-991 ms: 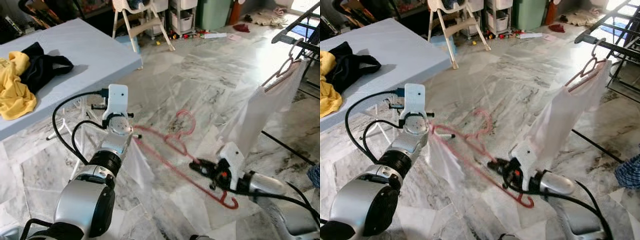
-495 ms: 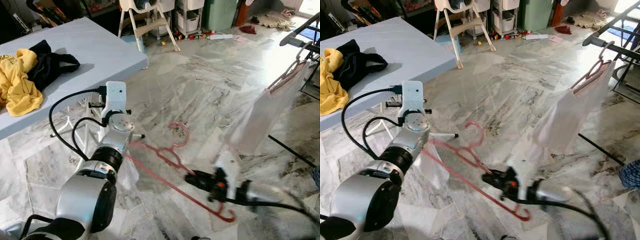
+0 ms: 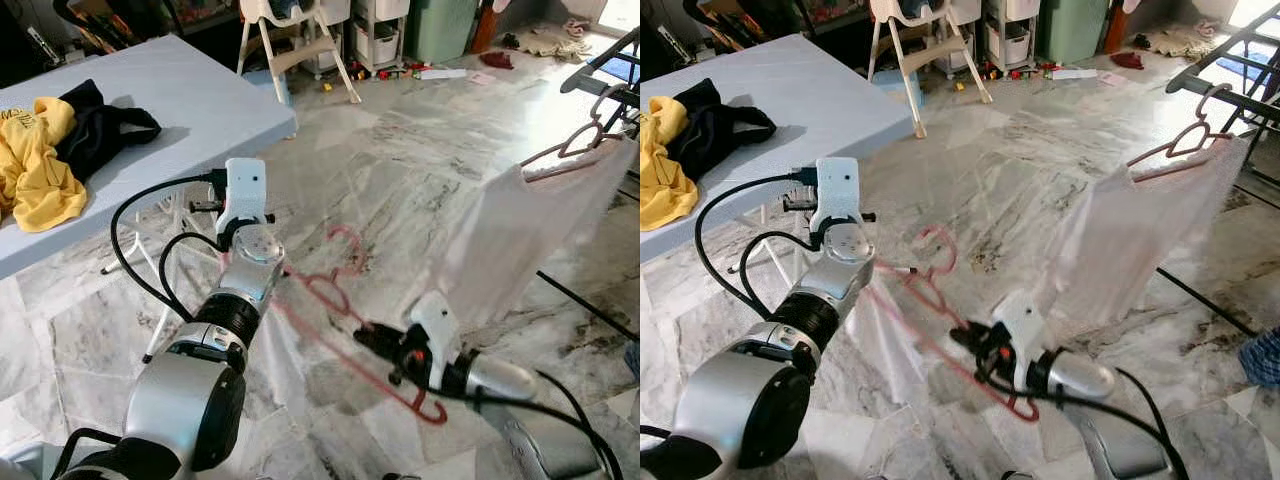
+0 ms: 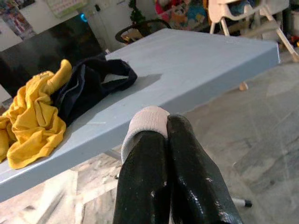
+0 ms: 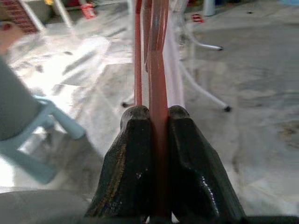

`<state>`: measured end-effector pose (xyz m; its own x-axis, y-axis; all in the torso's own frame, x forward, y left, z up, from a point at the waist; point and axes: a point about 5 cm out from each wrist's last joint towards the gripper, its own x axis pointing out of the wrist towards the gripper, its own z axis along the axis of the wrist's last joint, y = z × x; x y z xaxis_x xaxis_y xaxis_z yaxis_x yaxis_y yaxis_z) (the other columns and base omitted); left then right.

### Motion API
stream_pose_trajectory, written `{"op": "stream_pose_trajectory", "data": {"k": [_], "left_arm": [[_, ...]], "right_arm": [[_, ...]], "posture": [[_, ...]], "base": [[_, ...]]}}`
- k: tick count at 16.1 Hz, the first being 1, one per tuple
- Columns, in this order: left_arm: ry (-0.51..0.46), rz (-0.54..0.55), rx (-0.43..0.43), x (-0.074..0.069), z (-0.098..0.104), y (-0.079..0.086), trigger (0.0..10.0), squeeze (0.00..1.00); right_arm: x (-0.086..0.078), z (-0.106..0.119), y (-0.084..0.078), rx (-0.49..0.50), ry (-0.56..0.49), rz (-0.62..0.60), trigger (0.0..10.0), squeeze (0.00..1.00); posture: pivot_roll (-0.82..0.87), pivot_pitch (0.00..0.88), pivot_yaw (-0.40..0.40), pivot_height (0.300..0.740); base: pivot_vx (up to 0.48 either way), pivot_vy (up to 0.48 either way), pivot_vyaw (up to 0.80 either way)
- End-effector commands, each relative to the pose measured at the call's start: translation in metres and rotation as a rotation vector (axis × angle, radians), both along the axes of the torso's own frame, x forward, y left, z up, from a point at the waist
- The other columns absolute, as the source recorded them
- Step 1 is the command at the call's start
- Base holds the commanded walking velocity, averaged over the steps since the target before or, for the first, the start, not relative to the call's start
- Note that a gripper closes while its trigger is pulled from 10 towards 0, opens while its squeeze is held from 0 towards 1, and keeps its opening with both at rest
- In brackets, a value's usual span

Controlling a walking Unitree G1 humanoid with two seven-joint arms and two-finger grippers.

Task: Hang hanger

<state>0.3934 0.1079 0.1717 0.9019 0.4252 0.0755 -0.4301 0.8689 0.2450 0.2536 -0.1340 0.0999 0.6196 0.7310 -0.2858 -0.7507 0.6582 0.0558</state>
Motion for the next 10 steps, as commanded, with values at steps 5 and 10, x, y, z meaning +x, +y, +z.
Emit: {"op": "stream_pose_trajectory", "data": {"k": [5, 10], "left_arm": [[-0.041, 0.021, 0.007, -0.002, 0.005, -0.002, 10.0, 0.00], [-0.015, -0.015, 0.018, -0.005, -0.001, -0.012, 10.0, 0.00]], "right_arm": [[0.017, 0.002, -0.004, -0.024, -0.056, -0.126, 10.0, 0.00], [0.016, 0.001, 0.002, 0.011, -0.046, -0.111, 10.0, 0.00]], "posture": [[-0.16, 0.088, 0.120, 0.740], [-0.16, 0.092, 0.125, 0.740]], "base": [[0.000, 0.000, 0.00], [0.000, 0.000, 0.00]]}}
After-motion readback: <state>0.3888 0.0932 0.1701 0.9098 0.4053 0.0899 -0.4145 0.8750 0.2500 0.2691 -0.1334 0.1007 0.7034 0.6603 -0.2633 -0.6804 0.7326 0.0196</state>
